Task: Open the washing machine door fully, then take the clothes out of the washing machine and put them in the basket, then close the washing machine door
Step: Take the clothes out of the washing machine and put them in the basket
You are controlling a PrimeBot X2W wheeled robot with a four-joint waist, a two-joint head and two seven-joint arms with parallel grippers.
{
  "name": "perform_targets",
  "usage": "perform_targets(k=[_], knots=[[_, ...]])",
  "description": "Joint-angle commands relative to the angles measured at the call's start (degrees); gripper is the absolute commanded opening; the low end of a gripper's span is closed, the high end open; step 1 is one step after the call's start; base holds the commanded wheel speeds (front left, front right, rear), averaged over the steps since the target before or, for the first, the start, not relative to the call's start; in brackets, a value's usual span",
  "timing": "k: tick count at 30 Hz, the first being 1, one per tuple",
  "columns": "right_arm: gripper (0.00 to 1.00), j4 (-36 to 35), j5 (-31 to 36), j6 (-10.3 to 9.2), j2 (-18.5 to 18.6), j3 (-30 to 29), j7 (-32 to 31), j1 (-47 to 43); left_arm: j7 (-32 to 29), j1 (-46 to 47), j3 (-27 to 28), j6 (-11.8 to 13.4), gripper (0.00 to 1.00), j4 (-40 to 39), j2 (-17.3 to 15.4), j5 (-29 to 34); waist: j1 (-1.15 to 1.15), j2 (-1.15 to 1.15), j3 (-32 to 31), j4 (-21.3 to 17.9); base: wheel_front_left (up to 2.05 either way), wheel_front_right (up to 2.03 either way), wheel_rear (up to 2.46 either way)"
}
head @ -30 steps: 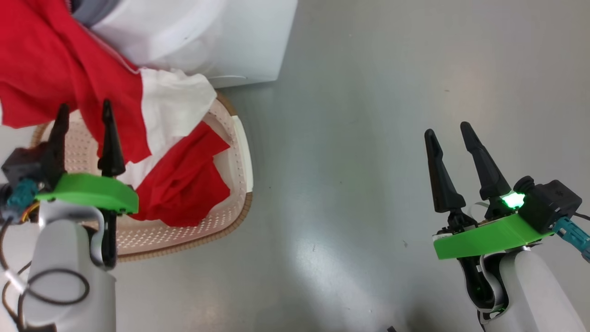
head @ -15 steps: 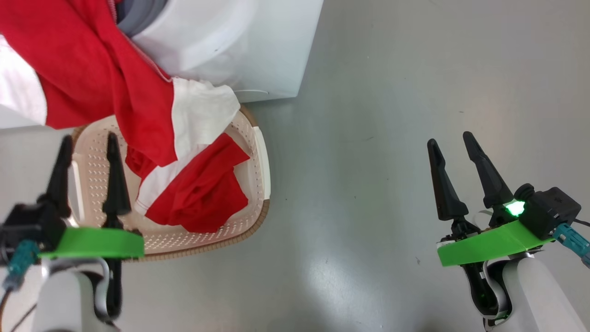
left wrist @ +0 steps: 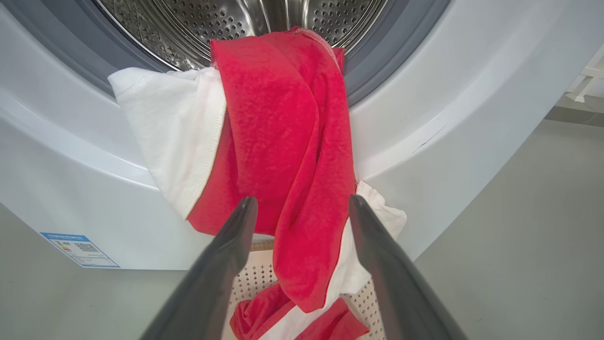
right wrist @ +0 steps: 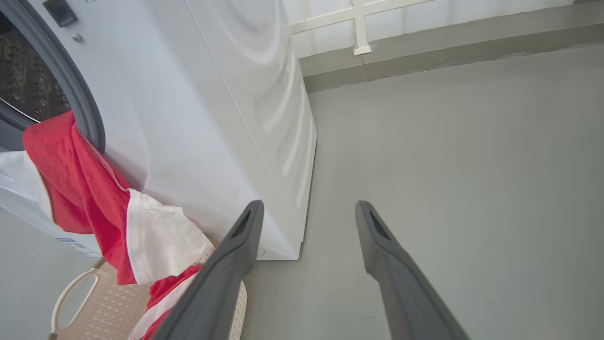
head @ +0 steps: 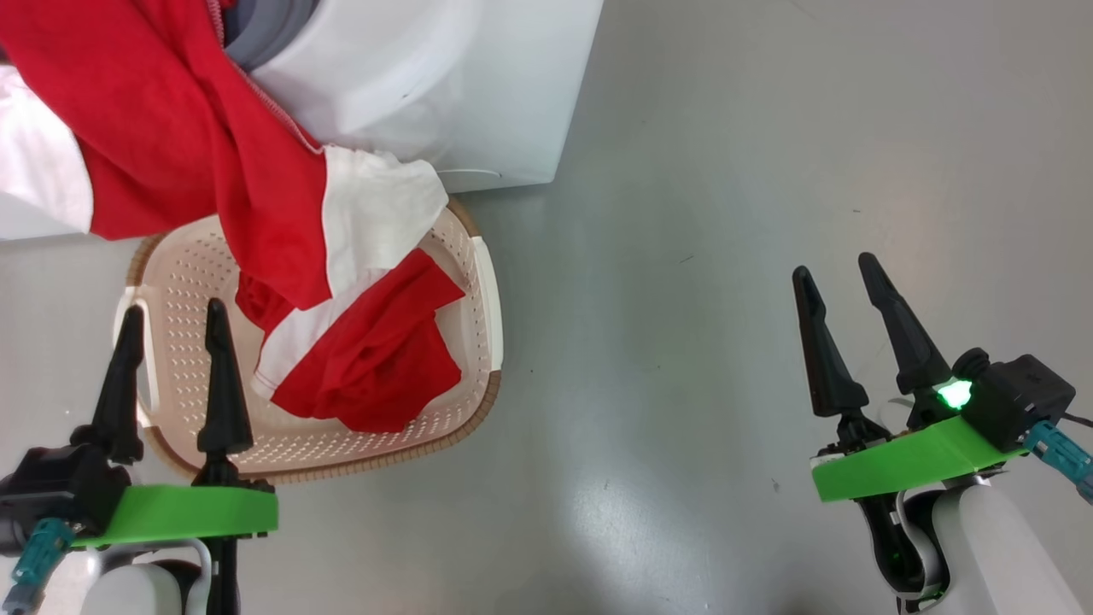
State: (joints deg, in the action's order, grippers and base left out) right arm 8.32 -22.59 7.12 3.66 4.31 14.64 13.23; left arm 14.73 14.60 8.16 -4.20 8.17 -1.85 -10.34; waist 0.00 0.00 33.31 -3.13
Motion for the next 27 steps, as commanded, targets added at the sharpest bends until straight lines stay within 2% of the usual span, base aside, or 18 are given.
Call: perform_targets(k=[1, 11, 17, 23, 27], knots=[[1.00, -1.3, 0.5, 0.36, 0.2, 1.1, 0.4, -1.6, 0.3, -1.3, 1.5, 0.6, 1.00, -1.6, -1.0, 0.1, 0.00, 0.00, 0.0, -0.1, 0.00, 0.00, 0.00], [1.00, -1.1, 0.4, 0.36, -0.1, 1.0, 0.4, -1.4, 0.3, 0.2, 1.5, 0.6, 1.00, -2.1, -1.0, 0.1, 0.00, 0.00, 0.0, -0.1, 0.00, 0.00, 0.00], [1.00, -1.1, 0.6, 0.36, -0.2, 0.9, 0.4, -1.1, 0.3, 5.9, 3.1, -0.4, 1.00, -2.1, -1.1, 0.4, 0.00, 0.00, 0.5, 0.6, 0.00, 0.00, 0.00], [1.00, -0.6, 0.5, 0.36, -0.3, 1.8, 0.4, -0.7, 0.3, 14.8, 5.7, -1.7, 1.00, 3.1, -4.2, 1.2, 0.00, 0.00, 0.3, 0.1, 0.00, 0.00, 0.00], [1.00, -0.2, 0.3, 0.36, -0.4, 2.3, 0.4, -0.5, 0.3, 20.5, 6.3, -2.0, 1.00, 9.4, -6.7, 1.5, 0.00, 0.00, 0.1, -0.6, 0.00, 0.00, 0.00]])
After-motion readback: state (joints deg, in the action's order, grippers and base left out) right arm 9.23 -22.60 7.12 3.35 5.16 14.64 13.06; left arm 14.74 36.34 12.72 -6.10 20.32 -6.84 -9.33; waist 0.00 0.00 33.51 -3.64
